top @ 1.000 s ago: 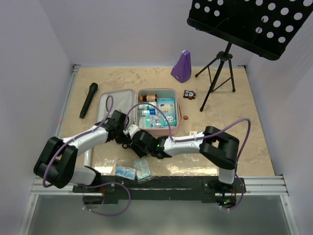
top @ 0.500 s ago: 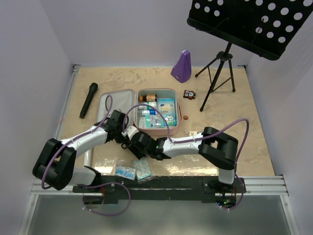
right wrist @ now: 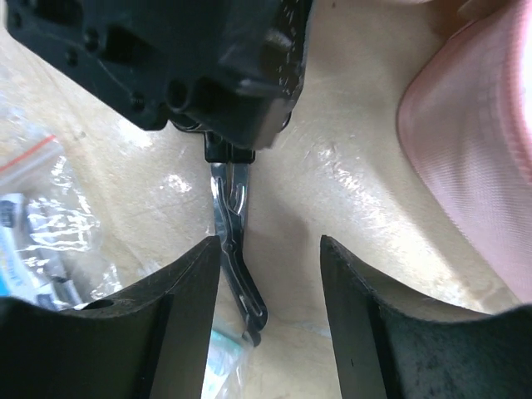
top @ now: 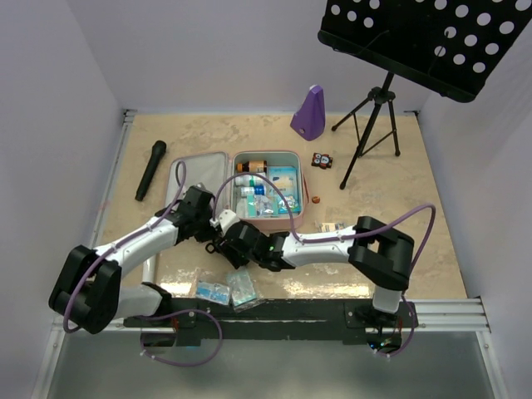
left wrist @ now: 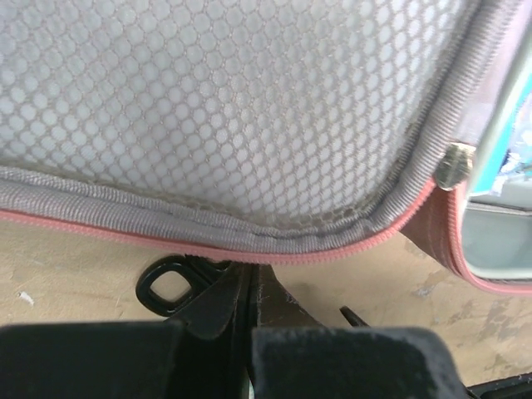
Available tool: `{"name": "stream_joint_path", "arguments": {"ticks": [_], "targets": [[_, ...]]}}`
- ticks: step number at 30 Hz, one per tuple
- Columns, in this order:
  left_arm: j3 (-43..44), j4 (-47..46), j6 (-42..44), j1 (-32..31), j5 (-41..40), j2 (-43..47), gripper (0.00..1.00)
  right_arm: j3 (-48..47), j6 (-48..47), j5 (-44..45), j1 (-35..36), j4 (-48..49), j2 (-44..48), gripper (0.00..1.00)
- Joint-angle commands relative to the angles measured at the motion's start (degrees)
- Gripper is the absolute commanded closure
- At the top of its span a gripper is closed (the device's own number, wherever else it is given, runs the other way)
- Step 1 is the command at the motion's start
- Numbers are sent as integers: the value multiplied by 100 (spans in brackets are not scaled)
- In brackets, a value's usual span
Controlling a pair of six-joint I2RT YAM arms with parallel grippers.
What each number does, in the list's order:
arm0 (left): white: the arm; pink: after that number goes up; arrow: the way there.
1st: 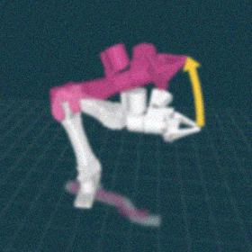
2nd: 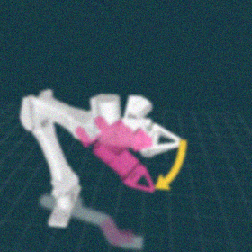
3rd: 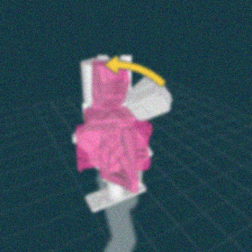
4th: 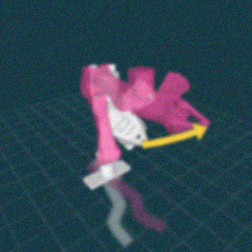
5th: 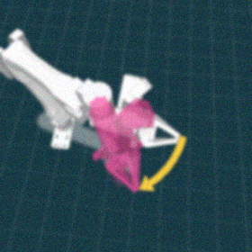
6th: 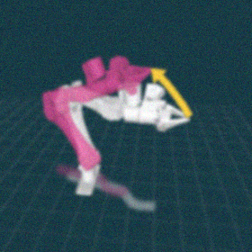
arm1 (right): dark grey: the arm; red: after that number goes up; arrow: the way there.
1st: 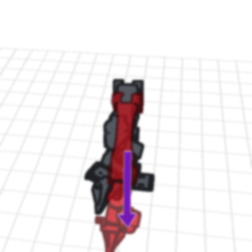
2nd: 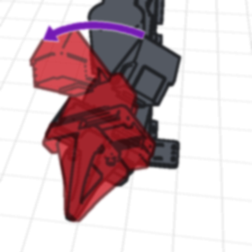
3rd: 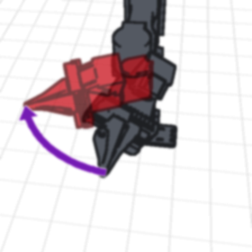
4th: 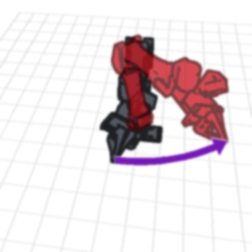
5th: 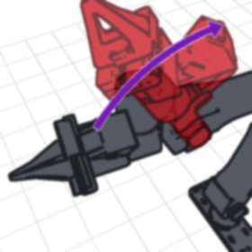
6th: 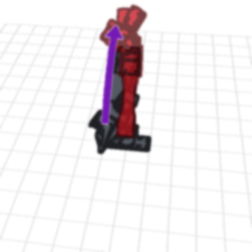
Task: Organize the medicine kit
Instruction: Adjust the scissors at the center of the board.
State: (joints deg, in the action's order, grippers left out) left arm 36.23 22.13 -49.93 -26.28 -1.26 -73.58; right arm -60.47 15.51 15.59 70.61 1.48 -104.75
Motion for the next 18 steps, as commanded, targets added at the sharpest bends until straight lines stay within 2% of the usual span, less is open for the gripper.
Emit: {"name": "stream_joint_path", "arguments": {"ticks": [1, 7, 18], "targets": [[323, 195, 36, -17, -41, 388, 100, -44, 128, 190, 32, -7, 446, 46], [569, 783, -174, 9, -480, 941, 98, -97, -109, -223, 41, 63, 377, 49], [833, 1469, -649, 299, -1016, 2338, 94, -632, -153, -56, 49, 55, 96, 53]]}}
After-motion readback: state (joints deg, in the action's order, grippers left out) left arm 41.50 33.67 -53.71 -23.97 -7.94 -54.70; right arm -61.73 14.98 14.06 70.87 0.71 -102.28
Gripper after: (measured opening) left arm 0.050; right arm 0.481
